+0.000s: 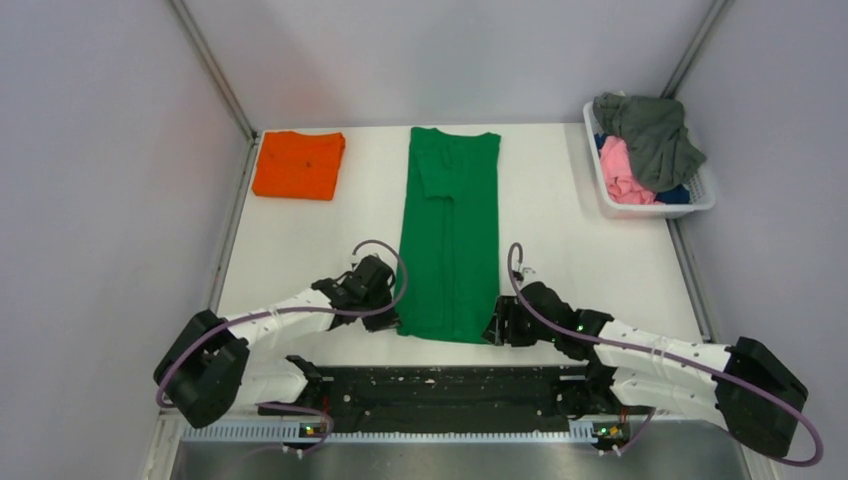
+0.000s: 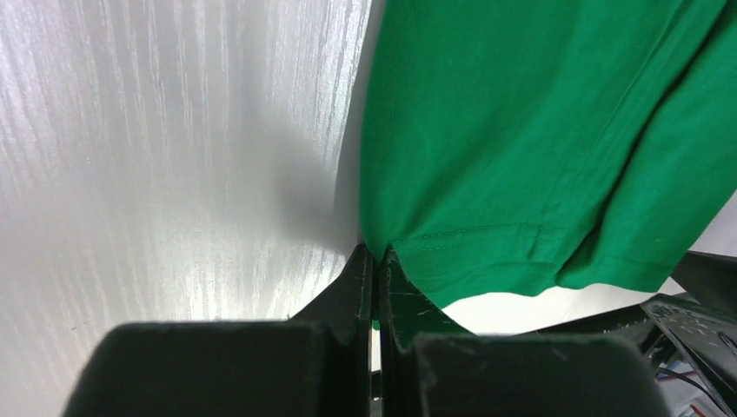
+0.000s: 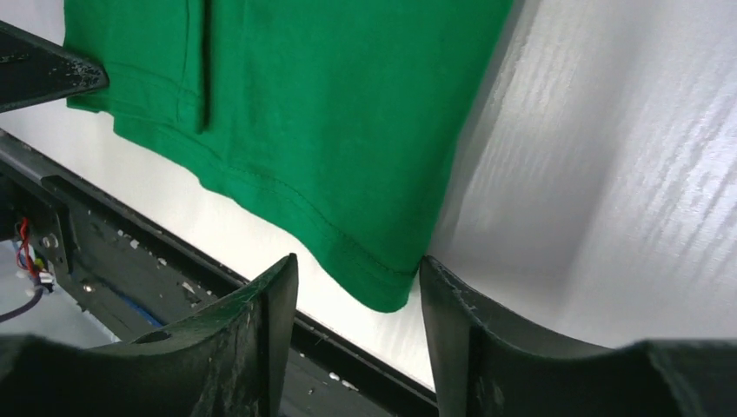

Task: Fold and stack the t-shirts
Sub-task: Grab the bottom of the folded rectangular tshirt with both arms, then fold the folded rectangular tshirt in 1/3 of the way

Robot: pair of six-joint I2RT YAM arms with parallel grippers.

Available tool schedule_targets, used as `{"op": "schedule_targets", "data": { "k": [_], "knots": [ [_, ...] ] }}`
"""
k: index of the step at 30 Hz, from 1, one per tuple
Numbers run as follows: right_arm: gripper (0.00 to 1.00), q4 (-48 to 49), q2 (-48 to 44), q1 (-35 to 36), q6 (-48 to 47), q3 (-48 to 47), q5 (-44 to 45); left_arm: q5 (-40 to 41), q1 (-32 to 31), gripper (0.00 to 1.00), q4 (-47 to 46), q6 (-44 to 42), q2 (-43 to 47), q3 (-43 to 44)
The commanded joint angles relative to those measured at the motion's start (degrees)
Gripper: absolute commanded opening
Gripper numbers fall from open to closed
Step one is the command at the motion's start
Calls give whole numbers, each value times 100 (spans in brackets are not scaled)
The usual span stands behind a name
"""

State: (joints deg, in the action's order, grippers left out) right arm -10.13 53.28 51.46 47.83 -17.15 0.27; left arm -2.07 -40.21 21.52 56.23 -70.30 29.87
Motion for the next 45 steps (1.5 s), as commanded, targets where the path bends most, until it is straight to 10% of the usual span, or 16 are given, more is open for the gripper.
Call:
{"op": "schedule_targets", "data": {
  "k": [1, 10, 25, 45],
  "knots": [
    [49, 673, 277, -44, 183, 203, -384, -89, -39, 0, -33, 164, 135, -244],
    [0, 212, 188, 28, 203, 160, -632, -414, -241, 0, 47, 543, 718, -555],
    [0, -654, -194, 643, 385, -722, 248, -137, -1189, 0, -754, 872, 1643, -440],
    [0, -25, 1777, -1605, -611, -2752, 296, -438, 1173, 0, -967, -975, -782, 1974]
  ]
}}
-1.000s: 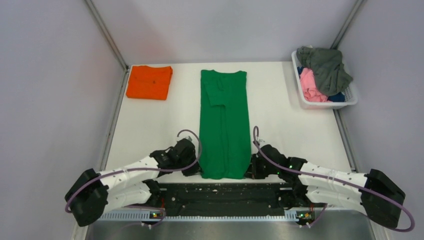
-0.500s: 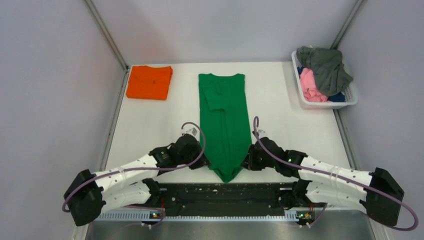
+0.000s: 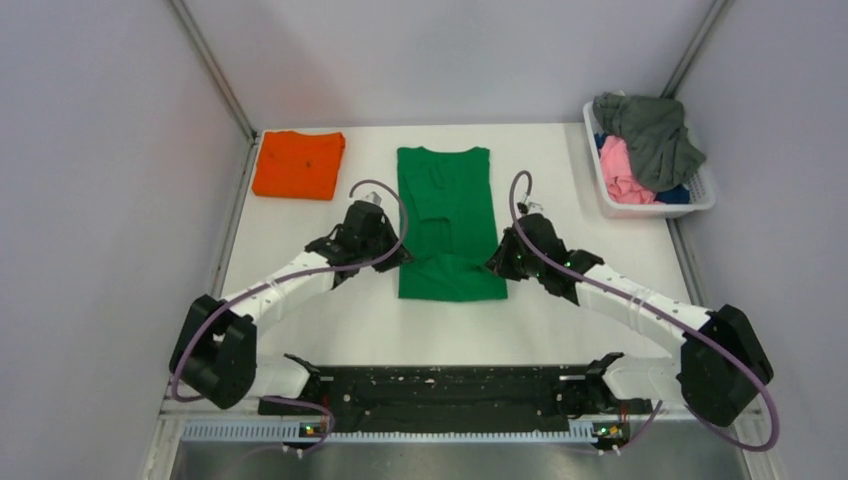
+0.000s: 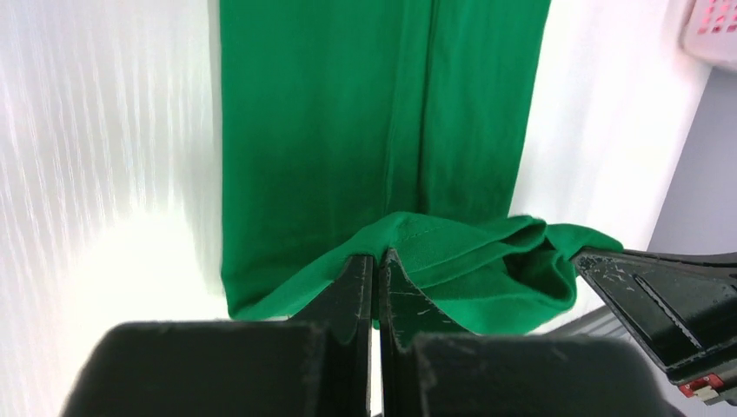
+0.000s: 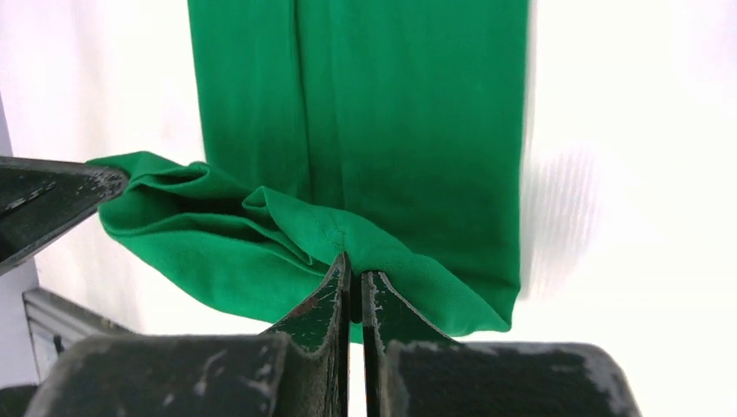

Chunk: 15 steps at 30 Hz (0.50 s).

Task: Fold and stack the t-shirts
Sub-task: Fold the folded rectangular tshirt in 1/3 of the way

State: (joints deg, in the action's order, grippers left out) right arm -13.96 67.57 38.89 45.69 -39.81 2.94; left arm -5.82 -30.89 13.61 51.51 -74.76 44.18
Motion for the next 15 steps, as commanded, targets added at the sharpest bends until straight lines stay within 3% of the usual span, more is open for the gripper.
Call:
{"op": "schedule_targets", "data": {
  "k": [1, 9, 15],
  "knots": [
    [0, 418, 451, -440, -470, -563, 38, -152, 329, 0, -205, -559, -499, 652],
    [0, 939, 1347, -1028, -865, -1129, -405, -770, 946, 0, -34, -850, -1632, 1458],
    [0, 1112, 1956, -1300, -956, -1495, -662, -1361, 1223, 0, -623, -813, -2163, 1618]
  ]
}}
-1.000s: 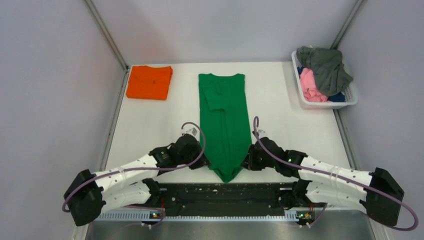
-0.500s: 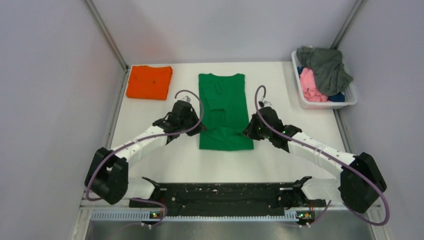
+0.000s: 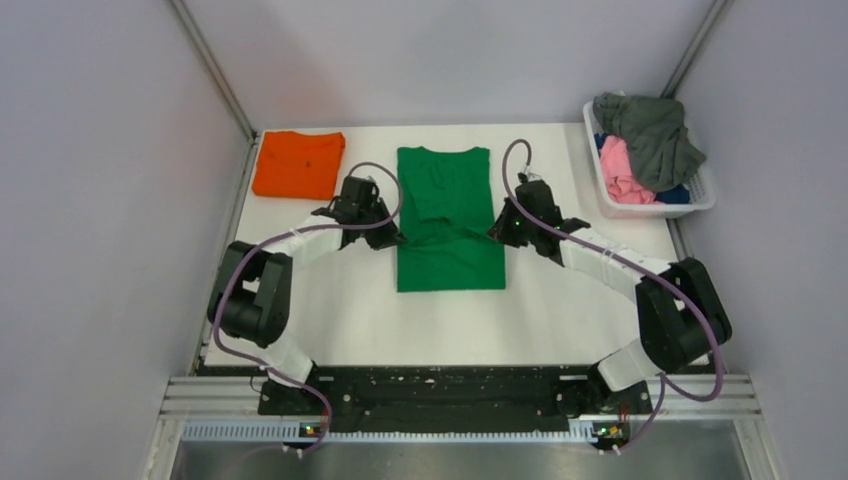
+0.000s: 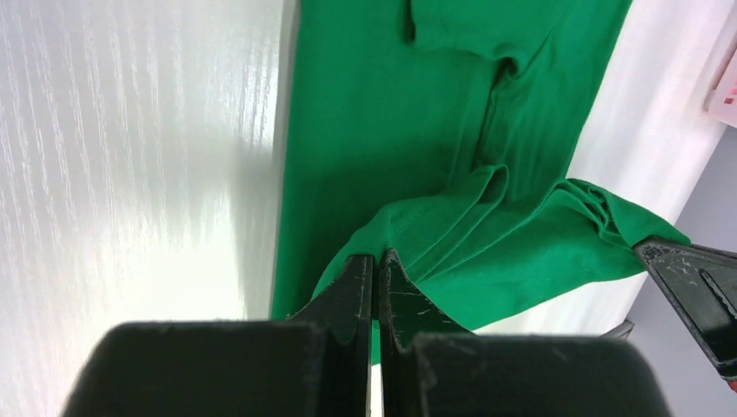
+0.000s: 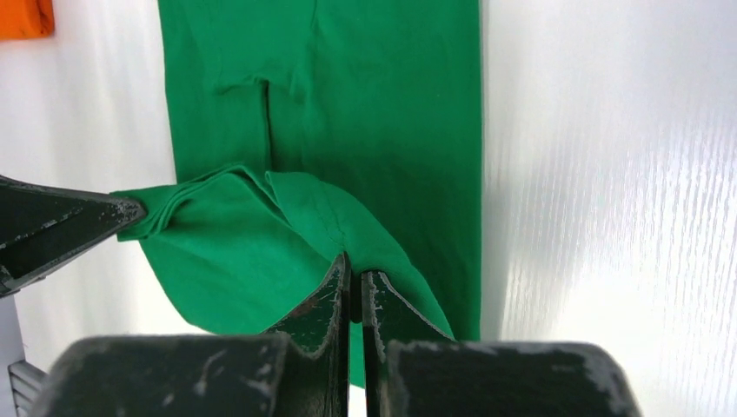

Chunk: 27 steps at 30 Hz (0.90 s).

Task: Fold and stack the t-shirts
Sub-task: Fold the folded rectangular tshirt in 1/3 of the way

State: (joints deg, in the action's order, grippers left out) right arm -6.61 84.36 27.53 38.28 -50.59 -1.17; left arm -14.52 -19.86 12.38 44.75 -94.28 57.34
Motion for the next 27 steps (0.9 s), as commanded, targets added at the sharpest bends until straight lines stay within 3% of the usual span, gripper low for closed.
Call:
{"op": "schedule_targets", "data": {
  "k": [1, 18, 21, 24, 27],
  "knots": [
    [0, 432, 369, -201, -220, -468, -306, -504, 130, 0, -475, -160, -324, 429],
    [1, 1120, 1319, -694, -152, -825, -805, -421, 374, 1, -133, -387, -1157, 1298],
    [19, 1170, 1556, -794, -158, -1002, -1013, -332, 426, 20, -74, -389, -1257, 1428],
    [50, 1148, 1687, -861, -208, -1197, -1084, -338, 496, 54, -59, -397, -1319, 1658],
    [82, 962, 1577, -866, -276, -1310, -907, -379, 526, 81, 118, -392, -1168, 1845]
  ]
}}
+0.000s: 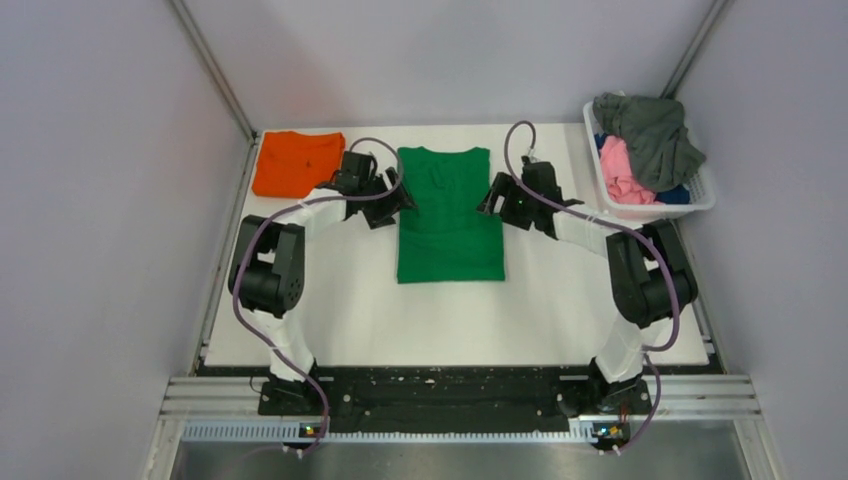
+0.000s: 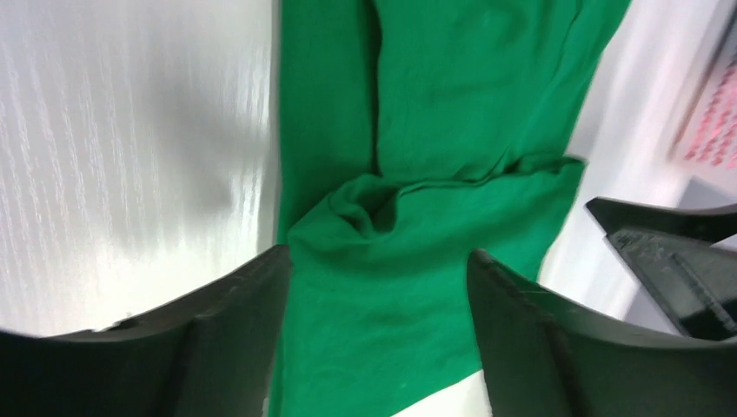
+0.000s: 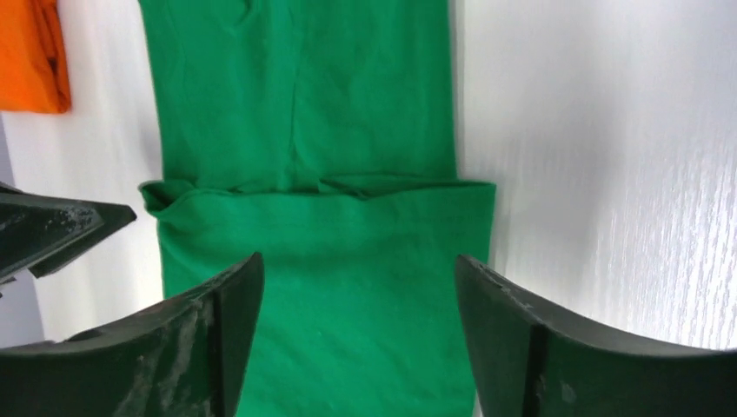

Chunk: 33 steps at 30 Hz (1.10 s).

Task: Fold and stack the t-shirts
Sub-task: Fold the folded rectangular tshirt in 1/3 of the way, then grab one side of the 2/3 rectangular tshirt with both arms

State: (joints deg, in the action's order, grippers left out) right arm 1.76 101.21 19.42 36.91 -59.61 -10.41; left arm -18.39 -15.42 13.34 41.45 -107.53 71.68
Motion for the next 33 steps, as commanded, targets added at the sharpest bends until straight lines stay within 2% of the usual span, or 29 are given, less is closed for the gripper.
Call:
{"op": "schedule_targets", "data": {
  "k": [1, 2, 4, 13, 19, 22, 28, 30, 33],
  "knots": [
    [90, 74, -201, -57, -180, -367, 13, 4, 71, 95, -13, -51, 303, 327],
    [96, 69, -316, -54, -200, -265, 4, -4, 66, 98, -107, -25, 458, 175],
    [99, 115, -581, -46, -216, 56, -80, -59, 57, 99, -297, 28, 806, -301],
    [99, 150, -1973, 145, 172, 2116, -558, 27, -225, 99, -258, 232, 2360, -2500],
    [98, 41, -2308, 232, 264, 2778, -726, 53, -421, 94, -527, 514, 2534, -3232],
    [94, 156, -2340, 347, 334, 2916, -766, 59, -509, 82, -650, 671, 2376, -3325],
    [68, 67, -2291, 460, 431, 2990, -434, 182, -677, 64, -922, 938, 2035, -3501],
    [64, 70, -2275, 458, 470, 3034, -305, 267, -681, 60, -981, 977, 1982, -3525],
    [60, 132, -2221, 458, 507, 3106, -118, 327, -677, 48, -957, 970, 1812, -3442]
  ]
}}
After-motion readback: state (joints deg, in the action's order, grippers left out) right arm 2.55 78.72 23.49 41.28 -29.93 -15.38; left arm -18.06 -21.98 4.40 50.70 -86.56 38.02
